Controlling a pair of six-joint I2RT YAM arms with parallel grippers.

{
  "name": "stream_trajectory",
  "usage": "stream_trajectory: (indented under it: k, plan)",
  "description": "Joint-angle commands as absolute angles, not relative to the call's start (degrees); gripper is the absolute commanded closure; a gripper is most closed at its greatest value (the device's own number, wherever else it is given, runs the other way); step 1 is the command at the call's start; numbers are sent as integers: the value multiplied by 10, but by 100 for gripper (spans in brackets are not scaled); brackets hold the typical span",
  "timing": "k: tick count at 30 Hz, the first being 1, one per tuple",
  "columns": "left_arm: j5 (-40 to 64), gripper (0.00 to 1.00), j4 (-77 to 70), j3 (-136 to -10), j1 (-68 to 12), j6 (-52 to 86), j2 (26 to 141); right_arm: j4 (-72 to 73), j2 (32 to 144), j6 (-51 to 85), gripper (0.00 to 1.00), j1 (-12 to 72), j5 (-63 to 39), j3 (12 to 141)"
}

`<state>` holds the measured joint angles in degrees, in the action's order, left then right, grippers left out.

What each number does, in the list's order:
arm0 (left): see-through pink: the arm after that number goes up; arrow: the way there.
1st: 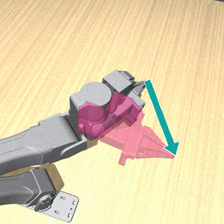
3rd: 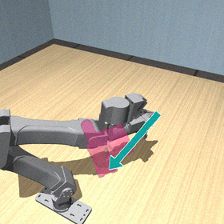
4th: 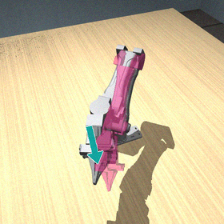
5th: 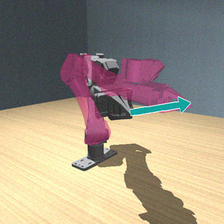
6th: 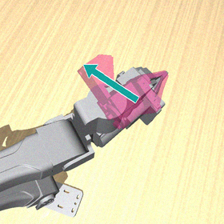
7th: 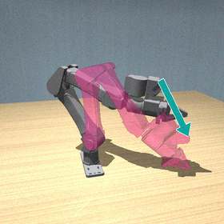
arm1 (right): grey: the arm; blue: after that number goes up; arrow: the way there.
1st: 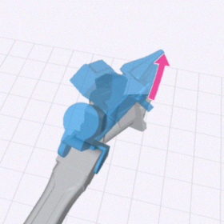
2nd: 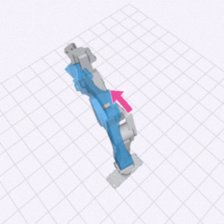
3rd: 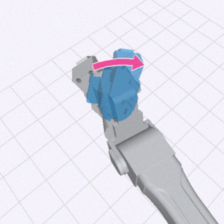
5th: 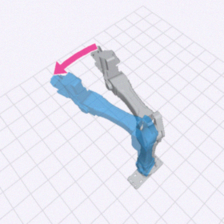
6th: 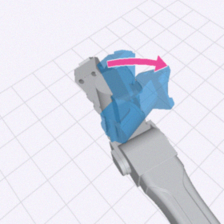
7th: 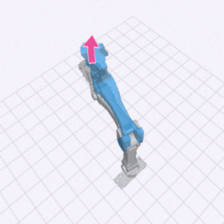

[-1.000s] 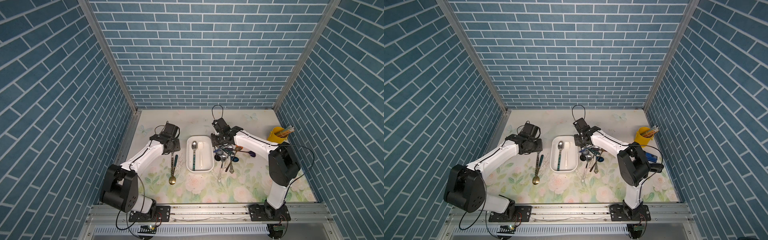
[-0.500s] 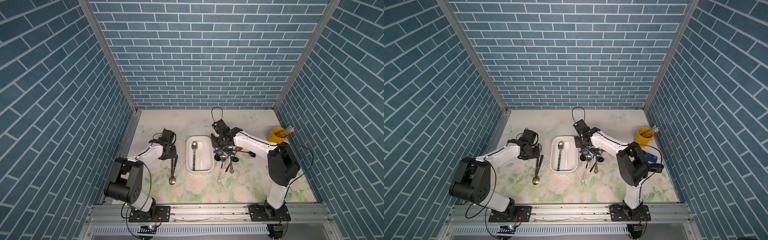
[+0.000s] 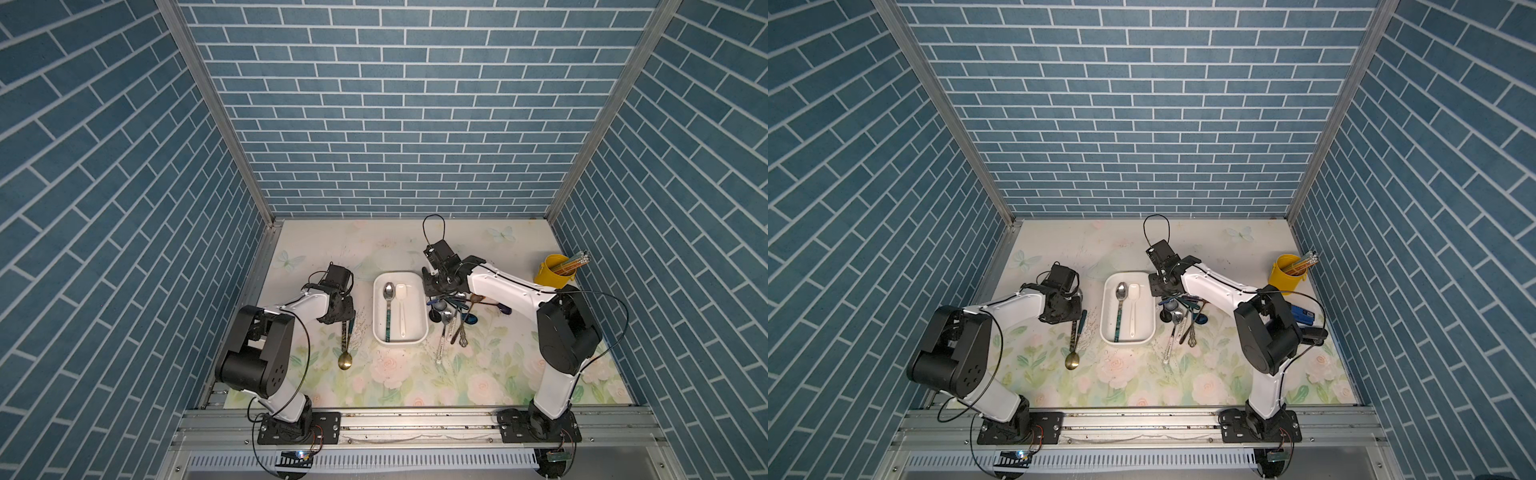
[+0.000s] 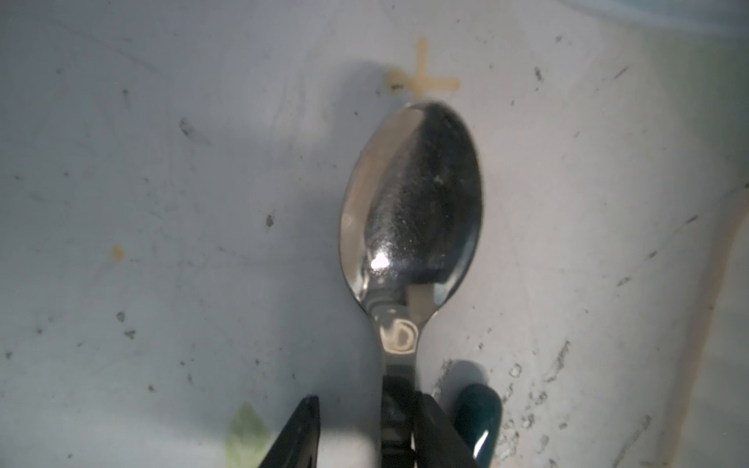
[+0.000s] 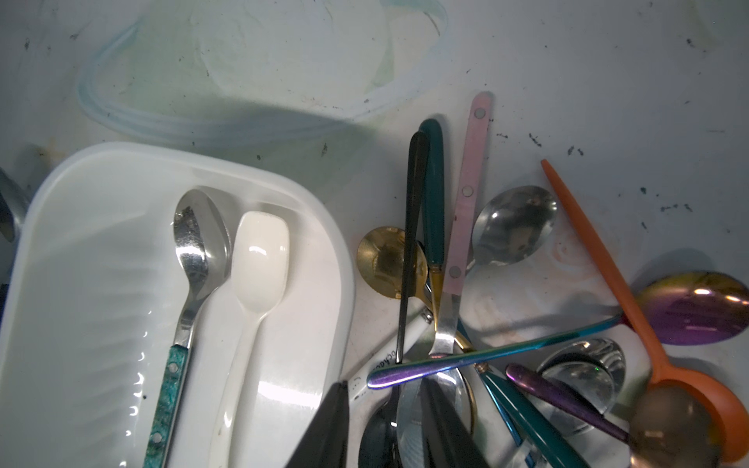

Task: Put the spoon into the storage box
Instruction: Pick up the spoon from the center of the board.

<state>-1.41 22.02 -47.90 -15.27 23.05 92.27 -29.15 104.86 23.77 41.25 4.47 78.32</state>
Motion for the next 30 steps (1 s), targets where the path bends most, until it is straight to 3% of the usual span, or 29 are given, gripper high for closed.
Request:
stream_trajectory:
  k: [1,18,30]
  plan:
    - [-21,58,228,-474,-150,224,937,-304,1025,250,66,416,55,775]
    - [-17,88,239,-488,-150,226,954,-297,1052,244,68,416,46,792]
    - [9,94,279,-561,-152,233,905,-303,1060,241,68,416,46,813]
